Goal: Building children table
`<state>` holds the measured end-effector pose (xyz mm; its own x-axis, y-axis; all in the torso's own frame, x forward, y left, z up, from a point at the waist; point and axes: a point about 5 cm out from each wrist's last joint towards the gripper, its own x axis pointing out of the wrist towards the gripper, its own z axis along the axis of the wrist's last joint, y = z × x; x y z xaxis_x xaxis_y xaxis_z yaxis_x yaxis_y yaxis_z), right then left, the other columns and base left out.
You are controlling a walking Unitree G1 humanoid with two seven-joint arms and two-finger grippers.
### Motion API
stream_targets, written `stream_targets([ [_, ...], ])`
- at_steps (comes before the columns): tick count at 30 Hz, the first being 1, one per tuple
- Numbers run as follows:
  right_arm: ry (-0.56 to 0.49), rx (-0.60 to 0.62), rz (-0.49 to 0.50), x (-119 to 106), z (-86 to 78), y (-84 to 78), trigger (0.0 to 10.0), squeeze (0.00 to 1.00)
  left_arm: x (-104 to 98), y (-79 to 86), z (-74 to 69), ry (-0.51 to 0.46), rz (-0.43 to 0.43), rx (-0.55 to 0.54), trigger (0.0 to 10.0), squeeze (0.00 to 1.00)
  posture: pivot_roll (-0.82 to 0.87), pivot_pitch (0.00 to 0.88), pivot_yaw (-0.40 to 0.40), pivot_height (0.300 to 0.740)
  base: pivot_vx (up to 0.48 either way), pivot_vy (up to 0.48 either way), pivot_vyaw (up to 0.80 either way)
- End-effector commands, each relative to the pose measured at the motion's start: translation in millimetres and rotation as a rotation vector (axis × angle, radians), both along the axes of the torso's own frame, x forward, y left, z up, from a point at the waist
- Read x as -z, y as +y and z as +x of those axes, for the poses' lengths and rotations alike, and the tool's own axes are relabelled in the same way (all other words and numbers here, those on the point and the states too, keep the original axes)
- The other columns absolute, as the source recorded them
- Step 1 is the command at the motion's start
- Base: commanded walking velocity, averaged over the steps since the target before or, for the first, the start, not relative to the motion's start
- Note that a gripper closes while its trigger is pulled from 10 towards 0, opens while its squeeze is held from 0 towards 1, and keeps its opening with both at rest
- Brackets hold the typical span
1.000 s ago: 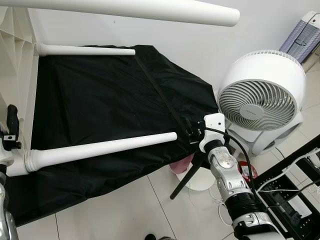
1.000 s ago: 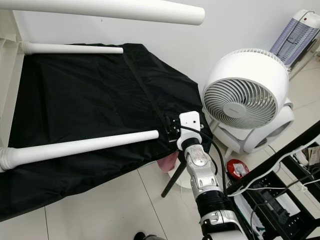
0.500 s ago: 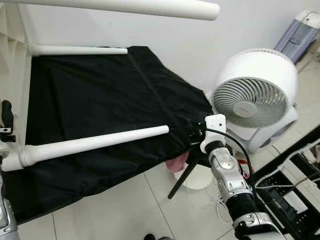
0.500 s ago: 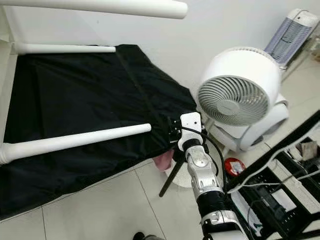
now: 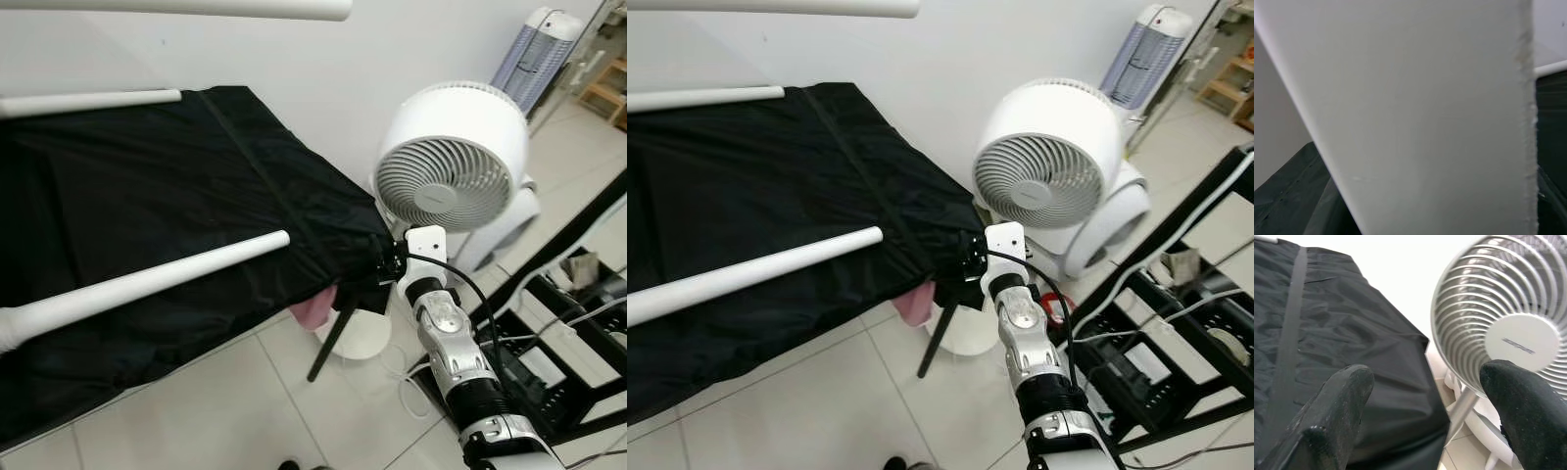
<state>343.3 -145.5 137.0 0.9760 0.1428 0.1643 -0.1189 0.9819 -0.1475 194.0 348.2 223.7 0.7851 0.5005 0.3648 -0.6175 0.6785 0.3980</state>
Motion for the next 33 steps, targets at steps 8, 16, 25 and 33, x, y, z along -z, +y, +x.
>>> stream_targets([
  [8, 0.007, 0.022, -0.005, 3.6, -0.2, -6.2, 10.0, 0.00, 0.4, 47.7, -25.3, -0.095, 0.073, -0.576, 10.0, 0.00, 0.14, 0.140, -0.117, 0.740, 0.000, 0.000, 0.00],
  [16, 0.003, 0.039, 0.000, 4.1, -1.6, -8.9, 10.0, 0.00, 0.1, 46.9, -8.1, -0.088, 0.047, -0.523, 10.0, 1.00, 0.13, 0.140, -0.098, 0.740, 0.000, 0.000, 0.00],
  [25, 0.002, 0.068, 0.000, 6.0, -4.1, -16.2, 10.0, 0.00, 6.1, 42.9, 19.1, -0.013, 0.021, -0.444, 10.0, 0.00, 0.12, 0.142, -0.090, 0.740, 0.000, 0.000, 0.00],
  [33, 0.003, 0.069, -0.003, 6.7, -3.8, -17.2, 10.0, 0.00, 6.5, 31.2, 31.5, 0.005, 0.032, -0.346, 10.0, 0.00, 0.12, 0.139, -0.093, 0.740, 0.000, 0.000, 0.00],
])
